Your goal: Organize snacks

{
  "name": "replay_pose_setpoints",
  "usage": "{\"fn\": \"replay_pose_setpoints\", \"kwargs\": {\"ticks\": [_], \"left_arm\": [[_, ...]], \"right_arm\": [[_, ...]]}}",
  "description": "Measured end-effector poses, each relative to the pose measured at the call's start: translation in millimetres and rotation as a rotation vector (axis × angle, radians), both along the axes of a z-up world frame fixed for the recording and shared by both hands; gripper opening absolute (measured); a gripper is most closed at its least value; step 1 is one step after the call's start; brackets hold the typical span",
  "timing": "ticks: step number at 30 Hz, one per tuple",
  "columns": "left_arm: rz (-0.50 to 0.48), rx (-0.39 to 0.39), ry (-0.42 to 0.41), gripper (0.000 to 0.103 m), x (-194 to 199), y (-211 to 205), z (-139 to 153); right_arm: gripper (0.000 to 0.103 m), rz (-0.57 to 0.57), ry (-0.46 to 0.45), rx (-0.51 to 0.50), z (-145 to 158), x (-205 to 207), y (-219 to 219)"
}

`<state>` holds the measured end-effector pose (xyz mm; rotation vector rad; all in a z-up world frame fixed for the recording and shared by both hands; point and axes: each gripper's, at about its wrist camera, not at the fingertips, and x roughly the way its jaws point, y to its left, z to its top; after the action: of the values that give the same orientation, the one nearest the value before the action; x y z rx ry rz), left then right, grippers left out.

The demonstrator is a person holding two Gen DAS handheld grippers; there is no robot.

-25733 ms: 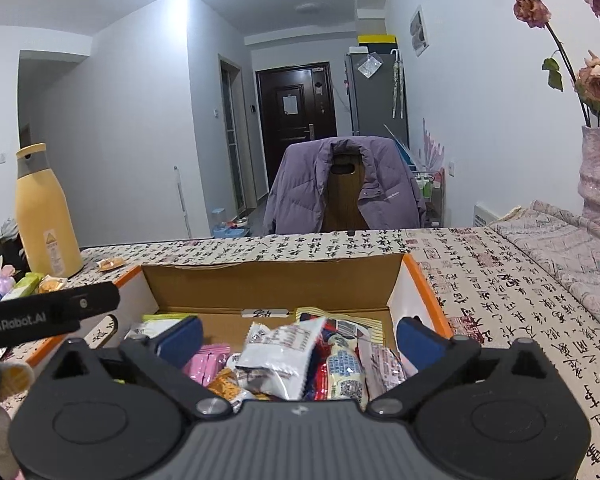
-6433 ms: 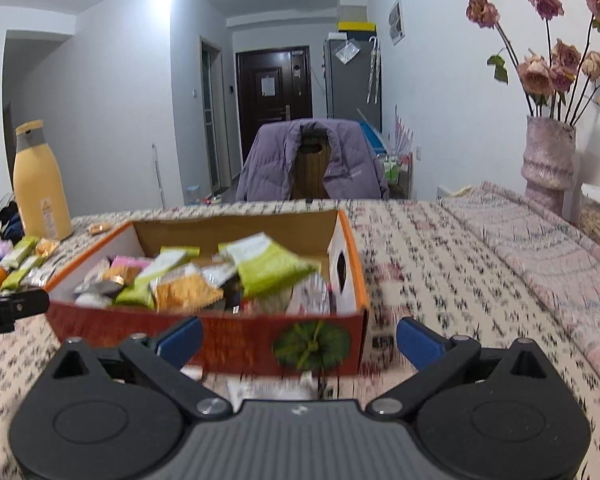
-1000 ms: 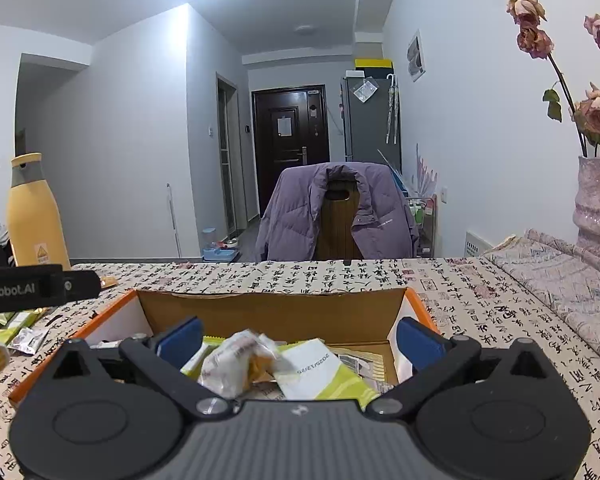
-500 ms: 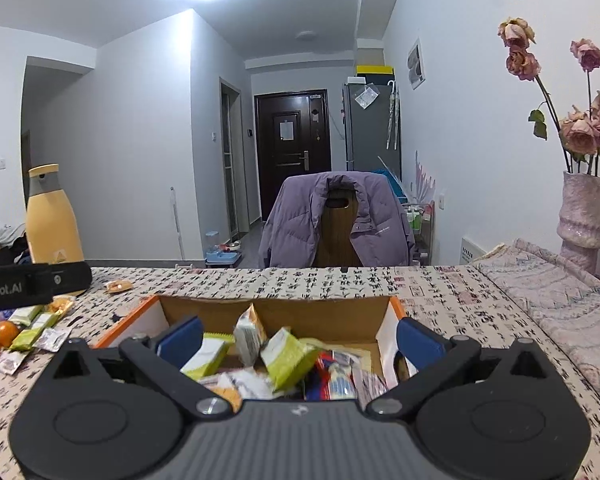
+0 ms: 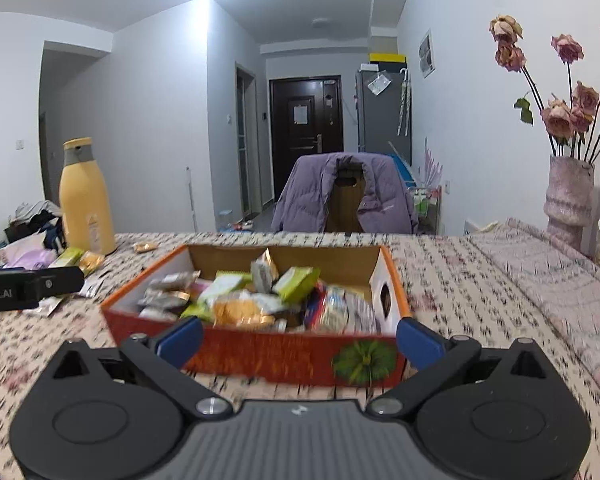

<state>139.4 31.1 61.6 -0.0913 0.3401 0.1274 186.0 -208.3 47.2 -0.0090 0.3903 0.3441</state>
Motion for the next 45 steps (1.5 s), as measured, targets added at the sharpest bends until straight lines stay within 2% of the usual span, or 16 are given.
{"fn": "replay_pose_setpoints", "kwargs": {"ticks": [8, 16, 45], "left_arm": [[-0.021, -0.01, 0.036, 0.103, -39, -5, -19], [-0.033, -0.015, 0.09, 0.103, -58, -9, -39], [-0.071, 0.003, 0.103, 0.103, -69, -21, -43]], "right_arm": [[0.103, 0.011, 0.046, 0.007, -15, -37, -11], [0.103, 0.011, 0.086, 0.004, -26, -51, -16], [0.103, 0.001, 0.109, -0.002, -30, -62, -16]]}}
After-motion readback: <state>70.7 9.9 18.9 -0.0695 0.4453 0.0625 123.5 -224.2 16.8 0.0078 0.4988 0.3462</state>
